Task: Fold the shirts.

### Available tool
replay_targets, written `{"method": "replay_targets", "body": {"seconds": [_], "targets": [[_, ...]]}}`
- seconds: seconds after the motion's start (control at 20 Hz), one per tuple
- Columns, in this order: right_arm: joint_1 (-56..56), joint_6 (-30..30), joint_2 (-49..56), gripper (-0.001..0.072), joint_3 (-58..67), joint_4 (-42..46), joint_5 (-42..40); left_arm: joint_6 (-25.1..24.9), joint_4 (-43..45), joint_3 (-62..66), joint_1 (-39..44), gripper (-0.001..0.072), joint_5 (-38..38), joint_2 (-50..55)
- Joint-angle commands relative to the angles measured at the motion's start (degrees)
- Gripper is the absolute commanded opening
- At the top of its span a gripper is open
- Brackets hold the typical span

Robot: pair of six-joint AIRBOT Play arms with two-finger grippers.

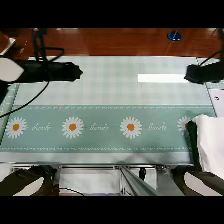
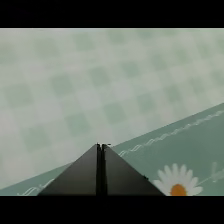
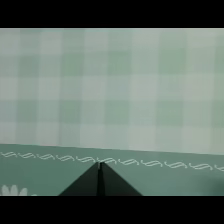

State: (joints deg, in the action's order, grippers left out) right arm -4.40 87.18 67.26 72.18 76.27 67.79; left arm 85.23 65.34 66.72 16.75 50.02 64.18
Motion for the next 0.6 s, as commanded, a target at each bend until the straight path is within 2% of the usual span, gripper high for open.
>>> {"method": "replay_targets", "body": {"seconds": [0.0, 0.55], "targets": [[8.13, 4.35, 7.34, 0.0022, -2.62, 7.61, -3.26, 7.76, 11.23, 0.76, 1.7, 0.0019, 1.29, 5.9], [8.09, 4.33, 9.22, 0.0022, -2.62, 6.75, -2.38, 8.07, 11.19, 0.76, 1.46, 0.002, 2.51, 6.34]]}}
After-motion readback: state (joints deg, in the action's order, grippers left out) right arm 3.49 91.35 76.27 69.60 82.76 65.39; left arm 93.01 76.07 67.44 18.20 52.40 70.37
